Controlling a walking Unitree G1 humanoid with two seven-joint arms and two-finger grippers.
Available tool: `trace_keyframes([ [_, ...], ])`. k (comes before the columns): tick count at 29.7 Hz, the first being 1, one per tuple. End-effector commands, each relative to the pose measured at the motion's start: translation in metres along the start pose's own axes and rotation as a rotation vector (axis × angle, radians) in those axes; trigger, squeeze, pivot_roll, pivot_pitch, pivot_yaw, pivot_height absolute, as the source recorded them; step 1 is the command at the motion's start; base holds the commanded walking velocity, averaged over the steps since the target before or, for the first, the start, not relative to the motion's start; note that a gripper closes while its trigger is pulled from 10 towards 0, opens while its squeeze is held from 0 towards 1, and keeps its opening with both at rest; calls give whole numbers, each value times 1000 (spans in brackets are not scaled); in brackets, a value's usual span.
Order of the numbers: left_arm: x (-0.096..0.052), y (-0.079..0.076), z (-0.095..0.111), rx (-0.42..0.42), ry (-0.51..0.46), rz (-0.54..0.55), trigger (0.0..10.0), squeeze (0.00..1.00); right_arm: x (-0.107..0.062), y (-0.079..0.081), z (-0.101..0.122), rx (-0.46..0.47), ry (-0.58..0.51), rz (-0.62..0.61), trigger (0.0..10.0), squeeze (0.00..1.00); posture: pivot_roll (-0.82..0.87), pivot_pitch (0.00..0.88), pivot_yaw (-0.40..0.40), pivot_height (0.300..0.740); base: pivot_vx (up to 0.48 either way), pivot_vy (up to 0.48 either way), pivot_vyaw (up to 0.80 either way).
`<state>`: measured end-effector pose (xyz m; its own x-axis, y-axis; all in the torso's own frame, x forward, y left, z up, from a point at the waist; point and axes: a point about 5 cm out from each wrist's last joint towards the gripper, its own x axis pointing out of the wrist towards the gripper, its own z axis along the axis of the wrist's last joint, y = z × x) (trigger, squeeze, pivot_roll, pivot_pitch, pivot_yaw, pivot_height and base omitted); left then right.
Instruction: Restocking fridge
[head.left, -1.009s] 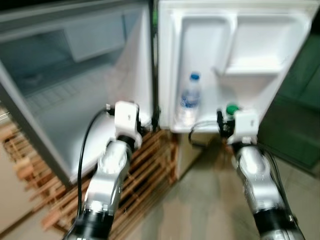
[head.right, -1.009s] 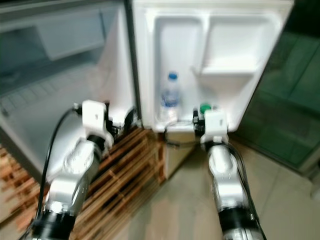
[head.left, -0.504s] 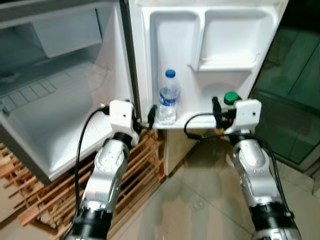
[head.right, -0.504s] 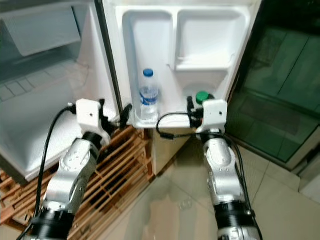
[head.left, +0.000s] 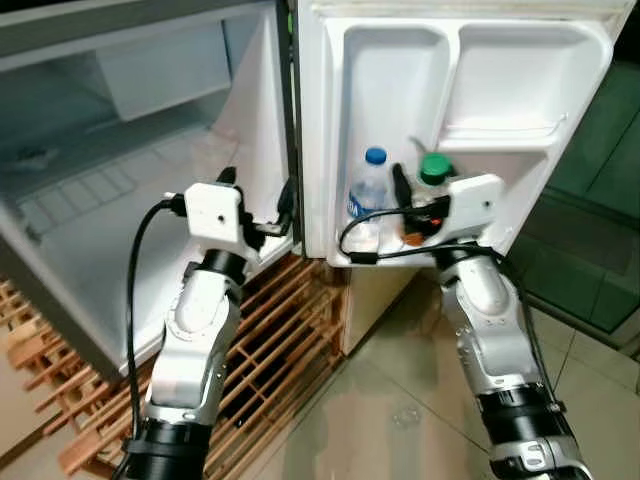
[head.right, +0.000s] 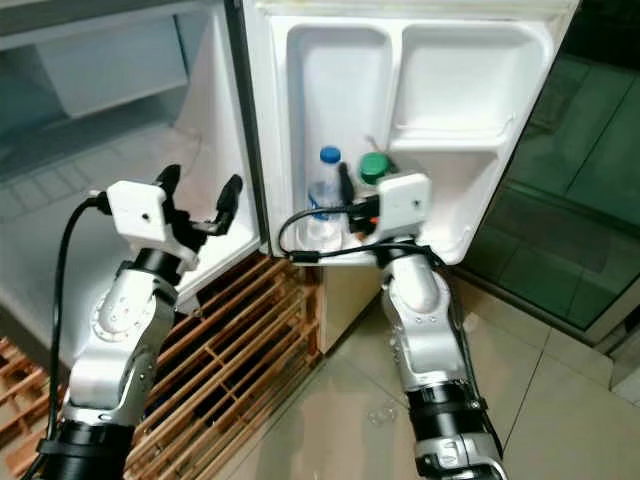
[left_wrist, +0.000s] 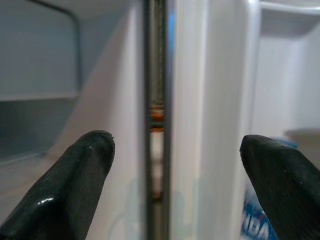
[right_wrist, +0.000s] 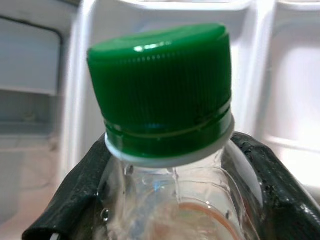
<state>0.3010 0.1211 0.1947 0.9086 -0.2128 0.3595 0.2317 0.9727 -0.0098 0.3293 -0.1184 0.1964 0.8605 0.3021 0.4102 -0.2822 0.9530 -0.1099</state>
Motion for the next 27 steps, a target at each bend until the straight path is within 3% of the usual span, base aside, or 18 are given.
trace_keyframes([
  [1,2,-5,6,-12,-27,-20,10000,0,4,-5,8,3,-44,2,0,0,-131,0,37,740,0,0,0],
  [18,0,-4,8,-3,-28,-42,10000,0,3,-4,-13,-53,6,18,0,0,-105,0,49,740,0,0,0],
  [27,-3,1,11,43,-10,-93,10000,0,7,10,-26,-104,33,67,0,0,-55,0,68,740,0,0,0],
])
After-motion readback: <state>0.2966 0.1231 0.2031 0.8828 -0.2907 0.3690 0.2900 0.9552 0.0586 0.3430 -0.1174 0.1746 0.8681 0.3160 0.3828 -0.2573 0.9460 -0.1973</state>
